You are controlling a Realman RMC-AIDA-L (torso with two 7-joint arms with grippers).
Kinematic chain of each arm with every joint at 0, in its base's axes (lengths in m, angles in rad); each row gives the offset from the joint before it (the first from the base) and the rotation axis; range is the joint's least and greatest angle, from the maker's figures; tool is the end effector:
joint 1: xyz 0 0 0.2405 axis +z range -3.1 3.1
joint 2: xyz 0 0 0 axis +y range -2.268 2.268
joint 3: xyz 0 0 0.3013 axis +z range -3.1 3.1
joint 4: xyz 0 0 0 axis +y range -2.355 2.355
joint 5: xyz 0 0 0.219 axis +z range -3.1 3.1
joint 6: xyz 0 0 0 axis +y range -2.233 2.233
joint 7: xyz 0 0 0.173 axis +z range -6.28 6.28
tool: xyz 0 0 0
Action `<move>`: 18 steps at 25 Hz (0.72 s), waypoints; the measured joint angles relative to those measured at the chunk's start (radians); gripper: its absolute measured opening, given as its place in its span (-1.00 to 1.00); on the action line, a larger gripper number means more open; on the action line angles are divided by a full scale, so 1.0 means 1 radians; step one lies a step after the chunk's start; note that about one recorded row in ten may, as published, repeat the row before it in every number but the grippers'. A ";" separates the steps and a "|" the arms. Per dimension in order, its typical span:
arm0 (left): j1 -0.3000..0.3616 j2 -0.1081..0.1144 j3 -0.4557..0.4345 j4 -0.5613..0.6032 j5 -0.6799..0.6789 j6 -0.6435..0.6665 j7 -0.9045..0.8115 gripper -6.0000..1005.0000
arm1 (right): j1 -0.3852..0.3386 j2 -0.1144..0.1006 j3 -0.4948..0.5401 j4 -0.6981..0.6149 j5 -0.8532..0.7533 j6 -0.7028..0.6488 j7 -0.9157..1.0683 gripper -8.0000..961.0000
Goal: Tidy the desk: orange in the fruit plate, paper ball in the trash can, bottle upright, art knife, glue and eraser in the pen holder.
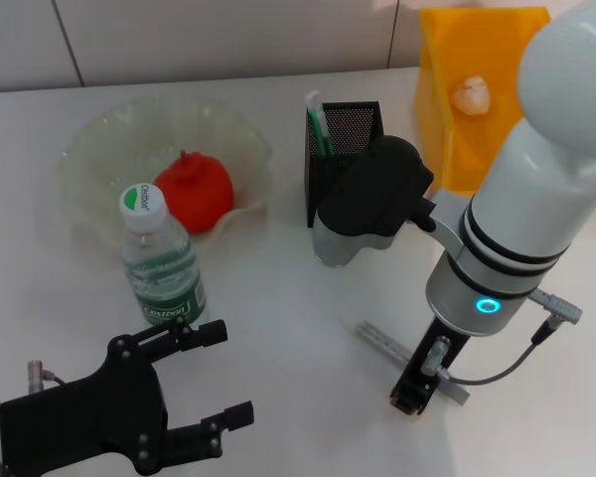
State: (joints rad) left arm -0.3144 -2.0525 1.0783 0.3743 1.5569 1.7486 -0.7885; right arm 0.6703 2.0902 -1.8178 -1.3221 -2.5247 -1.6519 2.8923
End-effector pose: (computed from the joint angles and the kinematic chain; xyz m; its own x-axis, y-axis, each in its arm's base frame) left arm -0.3054 0.2498 -0.0831 0.7163 0.0753 0.6937 0.2095 -0.9715 -0.1109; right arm 0.1951 0.3266 -0.1206 0.6122 -0.6201 0.4906 -0.5298 -0.7823 -0.3276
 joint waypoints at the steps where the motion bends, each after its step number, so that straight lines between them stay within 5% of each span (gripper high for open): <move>1: 0.000 0.000 0.000 0.000 0.000 0.000 0.000 0.60 | 0.002 -0.001 0.000 0.004 0.000 0.000 -0.001 -0.36; 11: -0.001 -0.001 0.000 0.000 0.000 0.000 0.002 0.60 | 0.006 -0.003 0.002 0.008 -0.004 -0.003 -0.004 -0.74; 18: 0.000 -0.002 0.000 0.000 0.000 0.003 0.001 0.60 | -0.023 -0.003 0.092 -0.126 0.013 -0.042 -0.017 -0.74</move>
State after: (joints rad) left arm -0.3144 -2.0541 1.0784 0.3743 1.5569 1.7513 -0.7879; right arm 0.6477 2.0868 -1.7254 -1.4482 -2.5121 -1.6935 2.8753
